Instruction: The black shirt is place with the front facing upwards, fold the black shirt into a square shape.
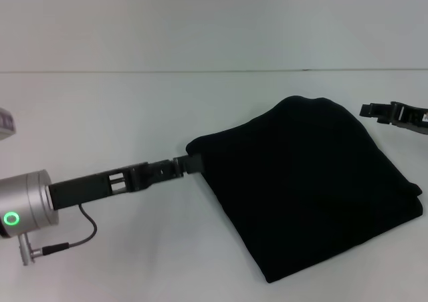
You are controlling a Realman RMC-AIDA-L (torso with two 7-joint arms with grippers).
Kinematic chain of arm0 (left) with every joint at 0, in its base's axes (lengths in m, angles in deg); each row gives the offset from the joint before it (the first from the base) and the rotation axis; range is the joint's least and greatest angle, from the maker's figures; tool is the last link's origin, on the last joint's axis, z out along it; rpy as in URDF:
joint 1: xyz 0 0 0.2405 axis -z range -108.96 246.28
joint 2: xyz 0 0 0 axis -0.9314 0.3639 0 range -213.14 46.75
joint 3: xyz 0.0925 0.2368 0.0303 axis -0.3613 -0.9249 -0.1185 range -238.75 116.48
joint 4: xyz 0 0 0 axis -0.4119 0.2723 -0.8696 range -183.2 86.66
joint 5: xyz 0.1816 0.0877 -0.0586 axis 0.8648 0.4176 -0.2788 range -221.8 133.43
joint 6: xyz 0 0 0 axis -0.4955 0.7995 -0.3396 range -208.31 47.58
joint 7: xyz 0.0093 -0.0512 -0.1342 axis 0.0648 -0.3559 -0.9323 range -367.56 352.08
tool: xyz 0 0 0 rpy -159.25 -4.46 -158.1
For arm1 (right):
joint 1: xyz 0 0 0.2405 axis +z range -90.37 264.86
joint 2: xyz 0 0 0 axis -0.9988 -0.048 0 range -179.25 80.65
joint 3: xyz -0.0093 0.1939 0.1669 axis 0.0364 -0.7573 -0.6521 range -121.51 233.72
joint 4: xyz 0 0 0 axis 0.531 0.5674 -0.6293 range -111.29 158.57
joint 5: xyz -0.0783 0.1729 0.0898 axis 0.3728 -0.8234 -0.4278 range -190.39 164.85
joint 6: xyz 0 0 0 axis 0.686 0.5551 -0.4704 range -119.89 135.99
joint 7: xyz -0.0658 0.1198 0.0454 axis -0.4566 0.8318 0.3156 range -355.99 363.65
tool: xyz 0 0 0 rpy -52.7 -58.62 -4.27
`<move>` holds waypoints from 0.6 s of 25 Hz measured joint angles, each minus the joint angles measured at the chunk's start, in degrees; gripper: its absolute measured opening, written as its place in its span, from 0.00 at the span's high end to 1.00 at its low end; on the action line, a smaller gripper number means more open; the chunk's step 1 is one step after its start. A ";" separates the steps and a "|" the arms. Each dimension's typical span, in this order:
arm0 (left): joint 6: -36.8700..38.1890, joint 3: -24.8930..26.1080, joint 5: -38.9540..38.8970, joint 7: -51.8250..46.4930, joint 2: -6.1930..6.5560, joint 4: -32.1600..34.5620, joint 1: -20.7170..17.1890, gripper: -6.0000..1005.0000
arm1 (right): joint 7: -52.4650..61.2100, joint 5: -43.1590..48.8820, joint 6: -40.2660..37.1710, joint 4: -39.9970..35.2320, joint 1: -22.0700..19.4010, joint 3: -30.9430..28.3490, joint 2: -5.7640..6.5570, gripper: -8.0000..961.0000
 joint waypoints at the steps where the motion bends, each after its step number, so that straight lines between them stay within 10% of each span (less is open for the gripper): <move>1: -0.69 0.24 0.00 -1.54 0.00 0.00 -0.02 0.11 | -3.59 -2.63 -1.97 -0.32 -1.13 0.00 0.00 0.64; 15: -24.67 -9.93 0.50 -29.10 0.45 0.54 3.46 0.11 | -54.12 -19.76 -19.64 1.19 -14.92 0.55 -4.35 0.11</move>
